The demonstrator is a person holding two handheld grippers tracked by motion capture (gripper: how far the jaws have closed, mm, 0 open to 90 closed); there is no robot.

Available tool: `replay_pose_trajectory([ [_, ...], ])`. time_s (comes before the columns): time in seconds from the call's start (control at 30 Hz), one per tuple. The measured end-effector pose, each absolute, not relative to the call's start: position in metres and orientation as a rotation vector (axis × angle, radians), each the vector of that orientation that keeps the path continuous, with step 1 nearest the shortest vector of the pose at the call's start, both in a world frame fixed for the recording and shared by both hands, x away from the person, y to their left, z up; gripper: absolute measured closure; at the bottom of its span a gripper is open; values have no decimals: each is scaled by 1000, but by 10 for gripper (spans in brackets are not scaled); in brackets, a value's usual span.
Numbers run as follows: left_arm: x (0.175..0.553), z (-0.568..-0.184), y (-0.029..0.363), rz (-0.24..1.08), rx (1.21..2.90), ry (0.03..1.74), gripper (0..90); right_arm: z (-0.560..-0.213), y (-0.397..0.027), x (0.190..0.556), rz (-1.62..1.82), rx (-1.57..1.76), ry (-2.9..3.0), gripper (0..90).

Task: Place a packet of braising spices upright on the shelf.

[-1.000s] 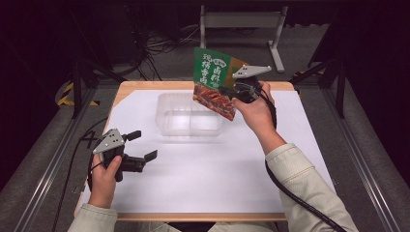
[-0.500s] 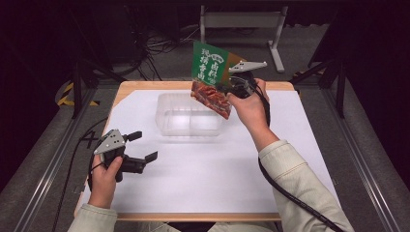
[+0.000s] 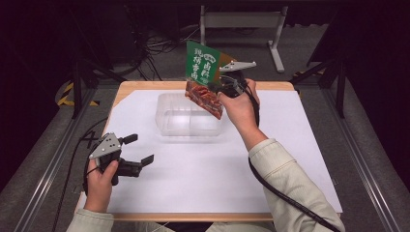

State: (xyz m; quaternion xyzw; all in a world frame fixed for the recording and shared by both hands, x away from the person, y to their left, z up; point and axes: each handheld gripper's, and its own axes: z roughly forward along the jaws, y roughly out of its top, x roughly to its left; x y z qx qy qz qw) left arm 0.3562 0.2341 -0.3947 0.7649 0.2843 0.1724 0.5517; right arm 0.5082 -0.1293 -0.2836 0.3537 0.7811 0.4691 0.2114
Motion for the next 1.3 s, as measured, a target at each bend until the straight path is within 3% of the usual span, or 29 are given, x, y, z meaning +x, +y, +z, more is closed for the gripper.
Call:
replay_pose_trajectory([
  [1.3,357,-395,228,395,1829,647,34,-310,-122,513,1164,1089,2067,897],
])
